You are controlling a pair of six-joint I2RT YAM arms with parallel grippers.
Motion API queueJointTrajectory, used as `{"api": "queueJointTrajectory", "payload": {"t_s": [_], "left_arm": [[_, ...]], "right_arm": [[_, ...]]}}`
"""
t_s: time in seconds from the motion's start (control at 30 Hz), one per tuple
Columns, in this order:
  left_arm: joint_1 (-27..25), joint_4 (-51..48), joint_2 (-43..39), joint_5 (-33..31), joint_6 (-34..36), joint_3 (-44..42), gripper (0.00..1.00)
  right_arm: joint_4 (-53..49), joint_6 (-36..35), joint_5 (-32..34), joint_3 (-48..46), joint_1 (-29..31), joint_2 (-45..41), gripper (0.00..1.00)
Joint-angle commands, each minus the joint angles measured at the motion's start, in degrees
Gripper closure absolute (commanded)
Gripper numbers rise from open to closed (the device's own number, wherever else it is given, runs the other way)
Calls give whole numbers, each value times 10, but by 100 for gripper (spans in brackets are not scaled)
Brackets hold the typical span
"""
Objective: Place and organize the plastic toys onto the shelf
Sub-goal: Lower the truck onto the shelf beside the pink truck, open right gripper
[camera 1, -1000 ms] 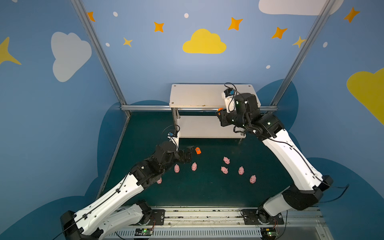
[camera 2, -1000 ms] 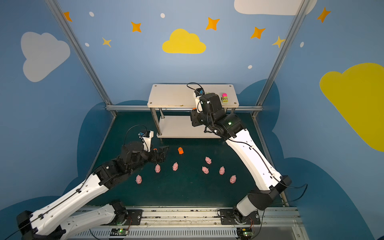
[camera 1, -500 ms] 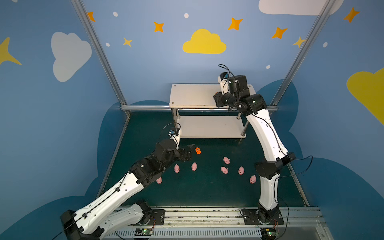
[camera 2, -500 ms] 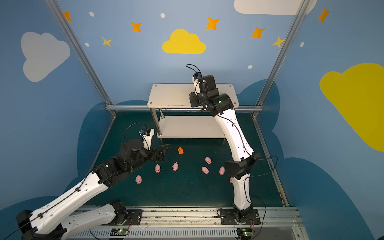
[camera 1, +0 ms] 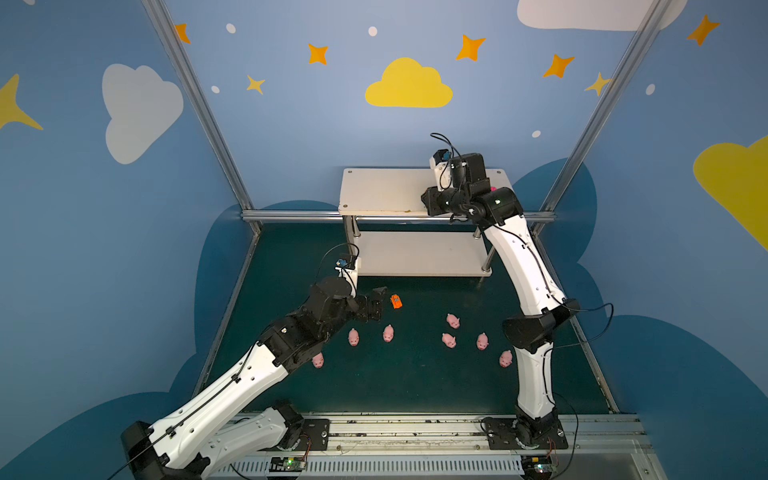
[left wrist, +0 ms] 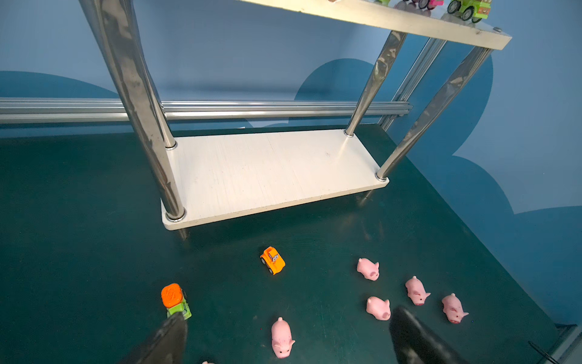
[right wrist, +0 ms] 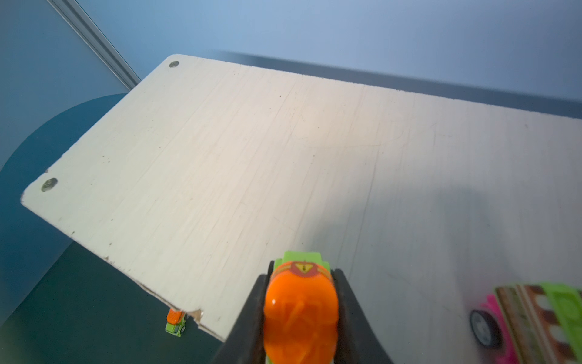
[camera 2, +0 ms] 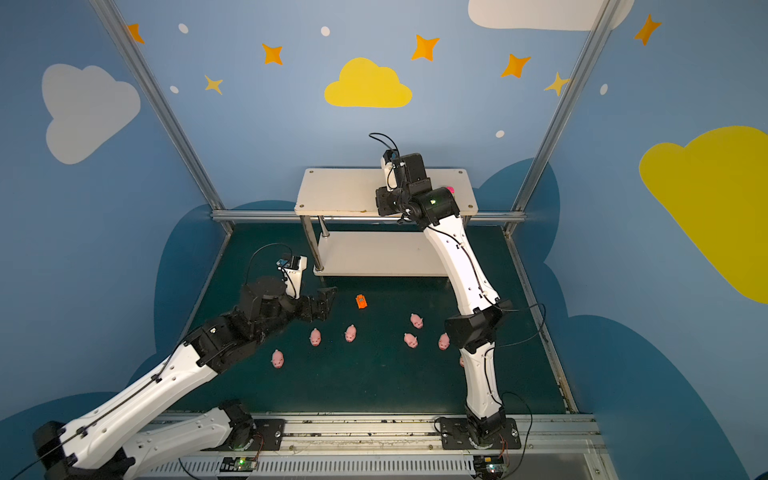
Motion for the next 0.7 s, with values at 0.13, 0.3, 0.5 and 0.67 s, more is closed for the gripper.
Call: {"api": "queueJointTrajectory", "payload": {"t_s": [0.13,0.3,0.5,0.67], "left_arm": [[8,2,9,5,4,2,0],[11,0,9,3,4,1,0],[14,-1,13,4,5,4,0],[15,-4,11,3,4,7,0]], "right_arm": [[14,12,-7,16,-11,17,71],[20,16,-15,16,-14,20,64],[29,23,-23,16,-15,17,55],[40,23,-35,16,-15,11,42]]}}
